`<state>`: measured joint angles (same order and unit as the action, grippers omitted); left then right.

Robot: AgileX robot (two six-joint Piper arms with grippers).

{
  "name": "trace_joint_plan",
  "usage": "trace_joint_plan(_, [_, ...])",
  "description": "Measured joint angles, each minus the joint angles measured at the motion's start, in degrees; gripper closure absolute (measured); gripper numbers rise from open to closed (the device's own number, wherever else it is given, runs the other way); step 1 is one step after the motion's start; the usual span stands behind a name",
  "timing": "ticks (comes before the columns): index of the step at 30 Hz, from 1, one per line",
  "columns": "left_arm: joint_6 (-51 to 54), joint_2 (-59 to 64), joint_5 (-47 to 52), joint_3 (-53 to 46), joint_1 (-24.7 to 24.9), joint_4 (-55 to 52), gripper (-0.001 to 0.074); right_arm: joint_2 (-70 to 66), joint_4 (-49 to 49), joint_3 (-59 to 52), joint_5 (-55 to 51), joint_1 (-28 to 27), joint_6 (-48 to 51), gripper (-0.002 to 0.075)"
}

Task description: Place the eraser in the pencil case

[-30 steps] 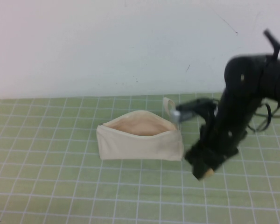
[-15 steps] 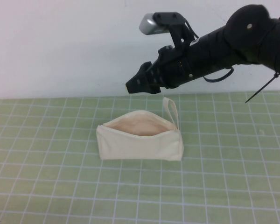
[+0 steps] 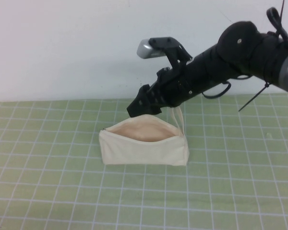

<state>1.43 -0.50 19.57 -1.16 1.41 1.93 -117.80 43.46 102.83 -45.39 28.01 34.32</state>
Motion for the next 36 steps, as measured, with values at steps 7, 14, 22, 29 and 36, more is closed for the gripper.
trace_joint_plan(7, [0.0, 0.0, 0.0, 0.0, 0.0, 0.0, 0.0736, 0.0, -6.2, 9.2, -8.4, 0.0, -0.4, 0.0508])
trace_joint_plan(14, [0.0, 0.0, 0.0, 0.0, 0.0, 0.0, 0.0736, 0.0, -21.7, 26.9, -24.2, 0.0, -5.2, 0.0708])
trace_joint_plan(22, [0.0, 0.0, 0.0, 0.0, 0.0, 0.0, 0.0736, 6.9, -46.2, 33.1, -24.2, 0.0, -17.8, 0.0720])
trace_joint_plan(29, [0.0, 0.0, 0.0, 0.0, 0.0, 0.0, 0.0736, 19.5, -63.6, 22.8, -24.2, 0.0, -20.9, 0.0720])
trace_joint_plan(36, [0.0, 0.0, 0.0, 0.0, 0.0, 0.0, 0.0736, 37.3, -67.8, 3.2, -24.2, 0.0, -24.1, 0.0720])
